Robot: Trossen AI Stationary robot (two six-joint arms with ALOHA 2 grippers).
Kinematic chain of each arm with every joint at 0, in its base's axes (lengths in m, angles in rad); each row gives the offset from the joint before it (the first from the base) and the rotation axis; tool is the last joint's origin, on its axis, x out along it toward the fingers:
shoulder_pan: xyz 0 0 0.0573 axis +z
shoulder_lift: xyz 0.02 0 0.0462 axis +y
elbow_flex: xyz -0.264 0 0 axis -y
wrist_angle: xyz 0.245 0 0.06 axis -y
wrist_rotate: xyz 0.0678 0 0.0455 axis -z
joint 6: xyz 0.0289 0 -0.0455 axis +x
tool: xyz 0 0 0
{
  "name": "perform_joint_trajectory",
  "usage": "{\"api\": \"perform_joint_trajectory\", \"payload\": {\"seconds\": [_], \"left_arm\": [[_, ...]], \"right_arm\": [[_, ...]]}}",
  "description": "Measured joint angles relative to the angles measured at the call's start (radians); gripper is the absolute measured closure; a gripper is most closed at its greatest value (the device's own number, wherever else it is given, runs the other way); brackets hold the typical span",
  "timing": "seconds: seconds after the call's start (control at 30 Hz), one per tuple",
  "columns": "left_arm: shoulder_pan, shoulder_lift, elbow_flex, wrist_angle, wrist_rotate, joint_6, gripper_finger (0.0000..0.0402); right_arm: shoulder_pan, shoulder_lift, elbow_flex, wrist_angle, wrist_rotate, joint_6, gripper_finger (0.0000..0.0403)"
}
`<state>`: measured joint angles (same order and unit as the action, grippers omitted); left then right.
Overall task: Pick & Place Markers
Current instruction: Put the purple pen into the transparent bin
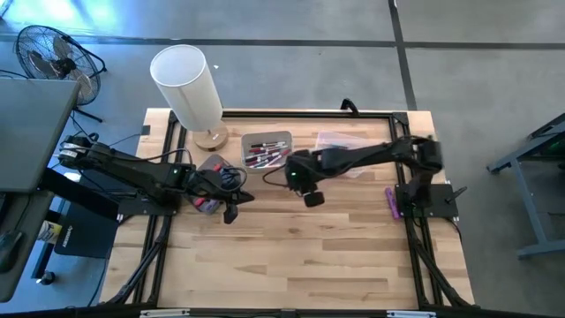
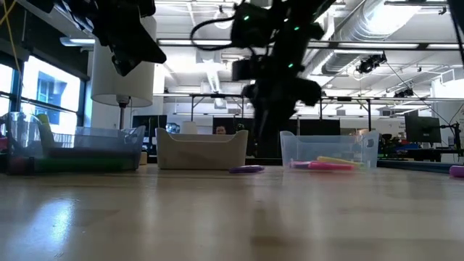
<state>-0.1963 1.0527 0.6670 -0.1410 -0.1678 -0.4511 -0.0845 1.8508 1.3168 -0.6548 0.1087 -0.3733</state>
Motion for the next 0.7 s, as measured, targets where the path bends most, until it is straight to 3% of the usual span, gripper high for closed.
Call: {"api": "perform_joint_trajectory", "payload": {"seconds": [0.27,0.7], "left_arm": [[0.000,0.000,0.000,-0.019,0.022,0.000,0.0401],[0.000,0.000,0.000,-0.027,0.027,0.000,0.0401]], "right_arm": [[-0.019,0.171,0.156,-0.014,-0.012,-0.114,0.0277],[-0.066,0.241,0.167,-0.054,-0.044,-0.135,0.0277]]}}
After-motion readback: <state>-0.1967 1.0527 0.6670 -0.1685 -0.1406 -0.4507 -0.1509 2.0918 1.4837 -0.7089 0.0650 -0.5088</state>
